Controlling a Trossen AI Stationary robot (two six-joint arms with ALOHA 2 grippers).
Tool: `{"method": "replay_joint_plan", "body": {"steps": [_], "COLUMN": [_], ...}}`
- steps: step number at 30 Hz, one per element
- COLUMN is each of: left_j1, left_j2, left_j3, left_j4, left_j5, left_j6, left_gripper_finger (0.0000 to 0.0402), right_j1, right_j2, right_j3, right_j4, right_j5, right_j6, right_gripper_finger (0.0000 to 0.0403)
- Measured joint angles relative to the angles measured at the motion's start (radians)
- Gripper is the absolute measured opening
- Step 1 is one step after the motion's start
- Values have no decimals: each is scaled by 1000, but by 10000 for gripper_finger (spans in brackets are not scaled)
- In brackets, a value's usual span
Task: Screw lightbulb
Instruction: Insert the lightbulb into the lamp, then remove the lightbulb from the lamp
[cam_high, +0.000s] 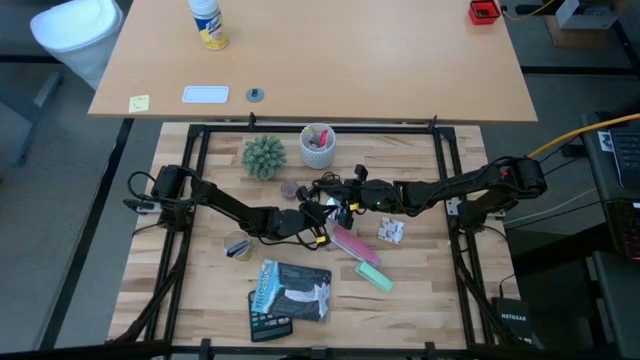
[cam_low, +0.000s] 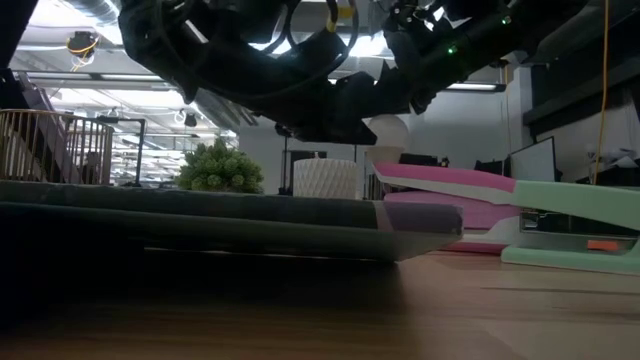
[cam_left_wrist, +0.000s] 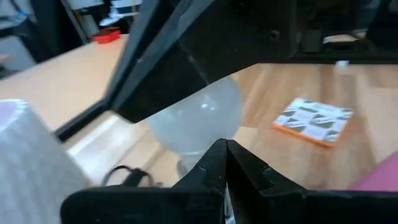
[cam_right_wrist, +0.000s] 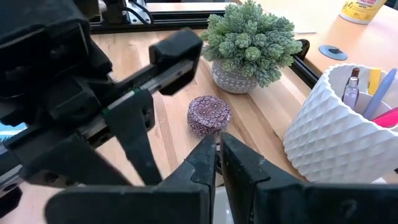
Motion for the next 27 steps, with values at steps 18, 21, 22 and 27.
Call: {"method": "replay_joint_plan", "body": {"steps": [18,21,22,27], "left_j1": [-21,-43,-50,-71], "left_j2": [-13,-38,-46,-66], "left_j3": [-1,-1,0,0], "left_j4": [0,8,7,5], "left_j5": [-204,-204,-203,-201], "left_j6": [30,72,83,126], "left_gripper_finger": [0,0,0,0], "right_j1": [3,2,2,2], "right_j2": [-1,10,11,3], "right_j3": [0,-7,-9,-3], "right_j4": [-54,-92,-92,-64], "right_j5": [-32,-28,-27,-22], "right_j6": [5,5,4,4], "right_gripper_finger": [28,28,28,28]}}
